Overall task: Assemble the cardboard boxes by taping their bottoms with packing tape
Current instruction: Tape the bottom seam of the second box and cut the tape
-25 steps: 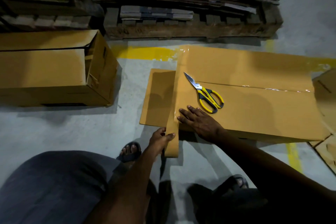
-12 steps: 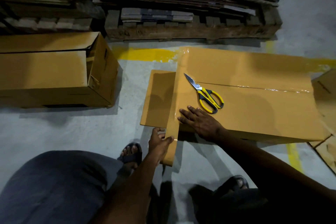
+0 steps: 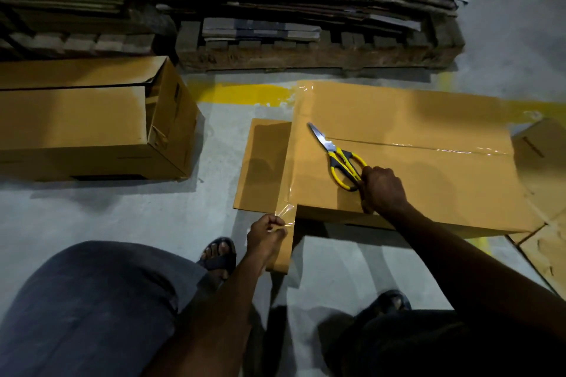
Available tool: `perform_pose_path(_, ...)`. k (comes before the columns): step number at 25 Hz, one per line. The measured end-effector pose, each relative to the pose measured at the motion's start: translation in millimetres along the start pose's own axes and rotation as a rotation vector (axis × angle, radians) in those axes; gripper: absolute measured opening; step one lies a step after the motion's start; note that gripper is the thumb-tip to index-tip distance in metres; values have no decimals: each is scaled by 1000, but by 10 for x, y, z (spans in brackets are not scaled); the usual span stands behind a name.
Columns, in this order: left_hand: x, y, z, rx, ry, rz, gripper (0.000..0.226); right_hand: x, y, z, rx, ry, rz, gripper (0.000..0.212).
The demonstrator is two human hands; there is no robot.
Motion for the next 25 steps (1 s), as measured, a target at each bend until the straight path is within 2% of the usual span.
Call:
perform_pose_path(5,7,-14,3,24,6,-70,17,-79,2,-41,-35,-35,78,51)
perform_pose_path(8,-7,-30,3,18,-2,-79,22,-36,-52,-75,121,-22,-68,72)
perform_pose_path(10,-2,-27,-2,8,-10,-84,26,27,-78,-74,96,-8,-141,84)
perform_pose_path(13,-3,-28,21,-10,-5,-123,29,76,-91,-42,6,86,-185,62)
perform_pose_path(18,15,-40,-2,-25,19,-145,26,-171,-112,-56,192,304,-525,55)
perform_pose_path(21,39,-38,-7,-34,12,-152,25,-365,-384,28,170,365,-668,63)
perform_pose_path(25,27,-33,5,-18,-4,-145,29,-524,-467,108,125,323,-718,74)
Point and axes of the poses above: each hand's wrist, its own x-axis towards the middle knuckle, its own y-axis out of the back of the hand, z = x × y, the point moved 7 cm from there along x, towards the middle knuckle, and after that the axes turned 12 degrees about -y, right-handed, at the moved point
